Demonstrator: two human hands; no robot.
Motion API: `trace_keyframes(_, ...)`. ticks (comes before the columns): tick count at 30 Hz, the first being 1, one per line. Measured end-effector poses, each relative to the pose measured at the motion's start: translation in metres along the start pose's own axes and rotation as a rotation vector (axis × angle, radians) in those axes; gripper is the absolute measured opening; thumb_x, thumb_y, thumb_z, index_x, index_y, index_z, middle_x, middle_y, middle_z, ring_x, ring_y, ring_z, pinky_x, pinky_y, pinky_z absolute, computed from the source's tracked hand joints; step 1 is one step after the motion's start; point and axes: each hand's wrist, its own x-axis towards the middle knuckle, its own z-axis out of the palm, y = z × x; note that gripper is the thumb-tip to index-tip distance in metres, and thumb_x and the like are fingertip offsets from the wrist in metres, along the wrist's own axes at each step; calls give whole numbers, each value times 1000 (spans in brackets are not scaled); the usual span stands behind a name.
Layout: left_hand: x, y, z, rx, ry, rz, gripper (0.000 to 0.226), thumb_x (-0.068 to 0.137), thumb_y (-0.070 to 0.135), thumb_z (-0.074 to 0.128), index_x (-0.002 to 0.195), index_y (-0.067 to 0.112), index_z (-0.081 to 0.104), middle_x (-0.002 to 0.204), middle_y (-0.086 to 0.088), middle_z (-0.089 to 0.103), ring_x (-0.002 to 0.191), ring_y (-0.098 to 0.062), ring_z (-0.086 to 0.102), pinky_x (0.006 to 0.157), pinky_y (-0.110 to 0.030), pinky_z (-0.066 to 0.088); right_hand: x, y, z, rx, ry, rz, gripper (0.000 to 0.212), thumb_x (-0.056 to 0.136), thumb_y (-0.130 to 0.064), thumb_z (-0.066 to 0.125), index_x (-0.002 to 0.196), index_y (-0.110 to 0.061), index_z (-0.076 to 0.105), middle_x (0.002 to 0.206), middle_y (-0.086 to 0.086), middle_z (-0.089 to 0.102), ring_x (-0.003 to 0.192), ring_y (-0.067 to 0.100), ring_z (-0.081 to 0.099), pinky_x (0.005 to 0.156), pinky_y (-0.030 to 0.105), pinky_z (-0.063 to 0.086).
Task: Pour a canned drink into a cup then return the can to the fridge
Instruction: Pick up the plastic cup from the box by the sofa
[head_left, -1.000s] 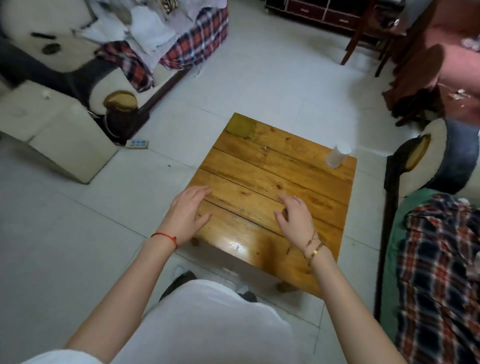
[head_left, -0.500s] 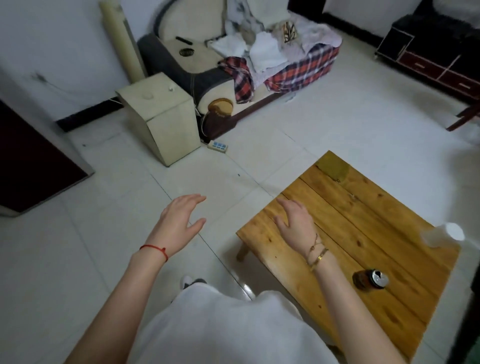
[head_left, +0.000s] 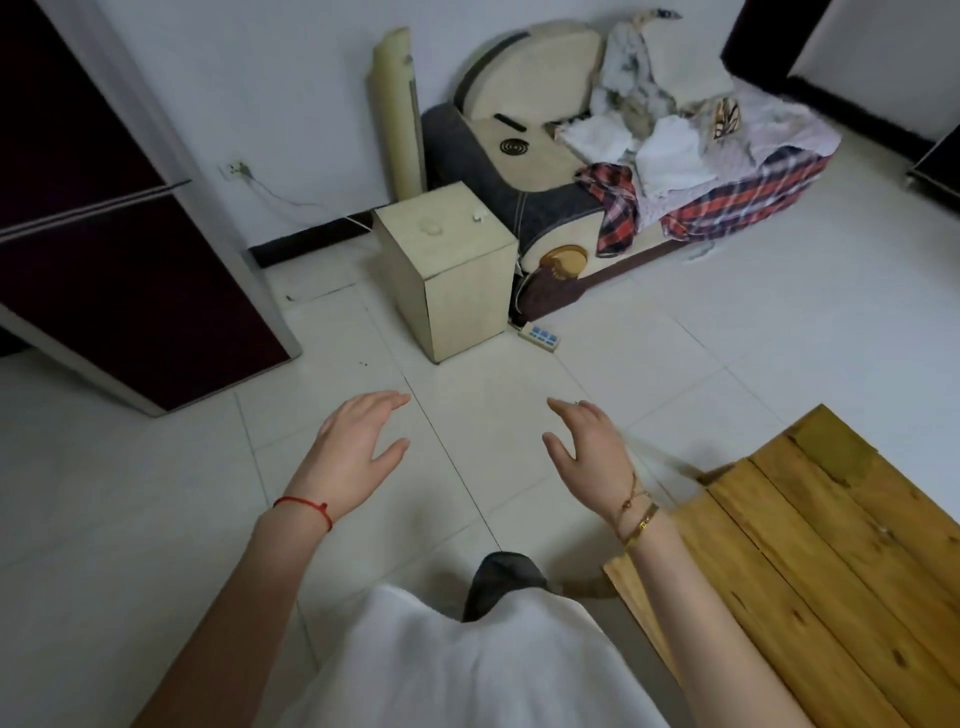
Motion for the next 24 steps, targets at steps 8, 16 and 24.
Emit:
trace_keyframes(8, 75, -68, -25, -18, 47, -108, 49, 93, 28, 58, 140, 20, 47, 143, 3, 49, 135, -16, 40, 114, -43, 31, 121, -39, 24, -21, -34, -54, 47, 96, -26, 53, 140, -13, 46, 140, 6, 53, 139, 32, 35, 114, 44, 30)
trace_keyframes(16, 217, -127, -72, -14, 98, -127, 49, 93, 25, 58, 140, 20, 47, 142, 5, 49, 135, -14, 39, 116, -36, 29, 287, -86, 15, -13, -23, -121, 48, 96, -27, 52, 141, -14, 45, 142, 5, 51, 140, 31, 34, 113, 45, 31)
trace_keyframes(24, 364, -167, -117, -18, 146, -78, 49, 93, 24, 59, 140, 20, 47, 142, 6, 48, 135, -10, 38, 115, -30, 28, 444, -126, -9, -48, 19, -182, 49, 96, -29, 51, 143, -14, 44, 138, 5, 54, 138, 31, 36, 112, 45, 31)
